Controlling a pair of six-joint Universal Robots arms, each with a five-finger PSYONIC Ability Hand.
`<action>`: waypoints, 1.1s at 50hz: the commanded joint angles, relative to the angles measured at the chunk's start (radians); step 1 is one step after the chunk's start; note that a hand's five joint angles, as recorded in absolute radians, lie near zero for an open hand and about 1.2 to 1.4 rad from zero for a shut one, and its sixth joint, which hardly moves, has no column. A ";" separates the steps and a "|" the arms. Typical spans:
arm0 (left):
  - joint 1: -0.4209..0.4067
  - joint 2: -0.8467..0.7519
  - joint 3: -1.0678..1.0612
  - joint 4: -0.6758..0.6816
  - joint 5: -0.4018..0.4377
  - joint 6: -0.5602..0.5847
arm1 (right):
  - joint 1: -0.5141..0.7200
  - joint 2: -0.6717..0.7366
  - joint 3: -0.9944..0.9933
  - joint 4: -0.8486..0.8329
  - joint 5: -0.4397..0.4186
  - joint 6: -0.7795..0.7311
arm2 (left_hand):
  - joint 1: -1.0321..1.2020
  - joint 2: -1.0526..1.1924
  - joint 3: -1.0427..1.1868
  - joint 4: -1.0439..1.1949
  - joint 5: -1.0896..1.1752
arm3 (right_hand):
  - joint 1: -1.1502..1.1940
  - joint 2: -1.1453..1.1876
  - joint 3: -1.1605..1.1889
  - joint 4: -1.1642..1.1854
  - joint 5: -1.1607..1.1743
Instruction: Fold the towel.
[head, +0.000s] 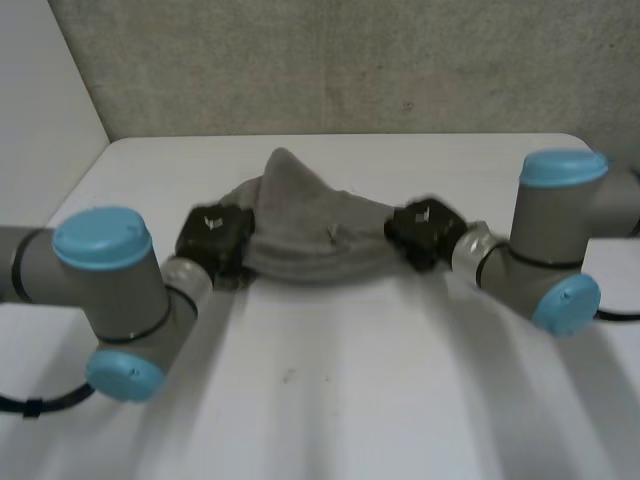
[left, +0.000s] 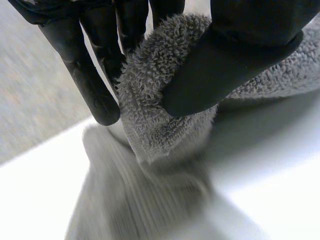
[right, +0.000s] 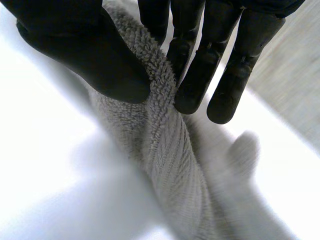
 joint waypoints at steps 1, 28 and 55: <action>-0.045 0.030 -0.089 -0.018 0.001 0.049 | -0.013 -0.015 0.095 0.029 0.014 -0.022 | 0.238 0.180 0.182 0.179 0.193 | 0.009 0.184 0.181 0.180 0.188; -0.112 0.237 -0.265 -0.020 0.027 0.057 | -0.112 -0.435 0.303 0.170 0.028 -0.109 | -0.721 -0.780 -0.778 -0.781 -0.767 | -1.213 -1.038 -1.040 -1.042 -1.034; 0.049 0.340 -0.363 -0.018 0.030 0.052 | 0.121 -0.009 -0.147 0.291 -0.160 -0.456 | -0.751 -0.809 -0.807 -0.810 -0.796 | -1.092 -0.916 -0.919 -0.920 -0.912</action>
